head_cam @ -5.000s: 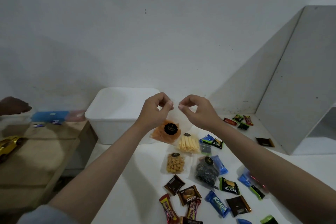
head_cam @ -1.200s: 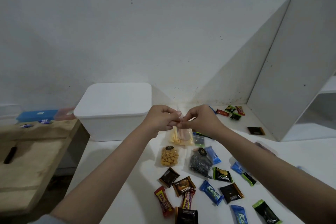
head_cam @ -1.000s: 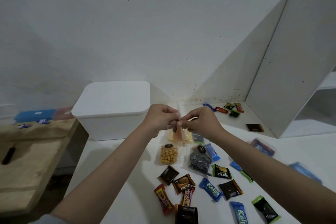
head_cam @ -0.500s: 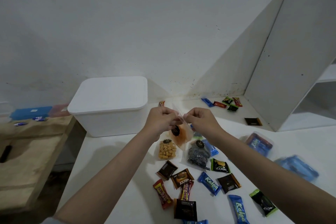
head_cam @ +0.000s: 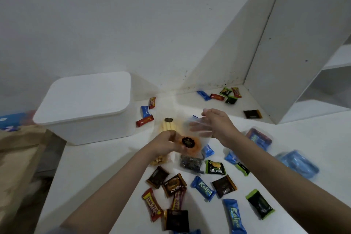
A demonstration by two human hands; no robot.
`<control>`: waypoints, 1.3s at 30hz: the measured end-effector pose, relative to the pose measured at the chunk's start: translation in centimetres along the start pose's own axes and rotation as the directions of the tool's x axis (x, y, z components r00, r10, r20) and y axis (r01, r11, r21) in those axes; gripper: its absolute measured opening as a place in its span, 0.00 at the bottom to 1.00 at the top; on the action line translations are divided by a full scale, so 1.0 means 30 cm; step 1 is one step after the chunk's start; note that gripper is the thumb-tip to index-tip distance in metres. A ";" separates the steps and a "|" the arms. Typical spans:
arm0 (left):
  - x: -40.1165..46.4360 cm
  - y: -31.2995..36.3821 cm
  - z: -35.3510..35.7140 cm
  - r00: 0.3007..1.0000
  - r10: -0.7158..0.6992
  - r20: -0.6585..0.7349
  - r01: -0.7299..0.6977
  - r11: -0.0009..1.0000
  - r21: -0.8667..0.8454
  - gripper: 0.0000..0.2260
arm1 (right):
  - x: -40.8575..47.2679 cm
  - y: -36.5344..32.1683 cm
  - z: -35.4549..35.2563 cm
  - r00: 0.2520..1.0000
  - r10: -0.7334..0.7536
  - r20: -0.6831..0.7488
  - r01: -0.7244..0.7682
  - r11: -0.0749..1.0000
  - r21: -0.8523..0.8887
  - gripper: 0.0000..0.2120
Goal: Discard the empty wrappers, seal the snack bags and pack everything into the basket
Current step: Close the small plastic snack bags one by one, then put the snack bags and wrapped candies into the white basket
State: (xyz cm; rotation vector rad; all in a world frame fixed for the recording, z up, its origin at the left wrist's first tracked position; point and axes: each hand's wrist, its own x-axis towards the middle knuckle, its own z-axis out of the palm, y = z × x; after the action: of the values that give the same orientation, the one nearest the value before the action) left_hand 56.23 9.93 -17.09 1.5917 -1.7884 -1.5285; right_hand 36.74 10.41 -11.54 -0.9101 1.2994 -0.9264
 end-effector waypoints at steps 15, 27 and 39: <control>0.313 0.101 0.312 0.969 -0.202 -0.143 0.192 0.978 -0.081 0.14 | 0.179 0.283 -0.294 0.931 0.099 -0.353 -0.157 0.978 -0.140 0.18; 0.337 0.074 0.367 0.982 -0.160 -0.104 0.146 0.981 -0.130 0.27 | 0.220 0.309 -0.299 0.923 0.164 -0.349 -0.259 0.934 -0.248 0.34; 0.144 -0.051 0.175 0.923 -0.046 -0.382 -0.025 0.983 -0.180 0.16 | 0.145 0.243 -0.004 0.942 -0.011 -0.335 -0.096 0.949 -0.300 0.24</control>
State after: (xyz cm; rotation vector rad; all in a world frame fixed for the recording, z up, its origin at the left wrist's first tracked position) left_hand 51.48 9.15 -22.12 1.6721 -1.3875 -1.2338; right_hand 37.13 9.05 -19.92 -0.9898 1.7889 -0.8792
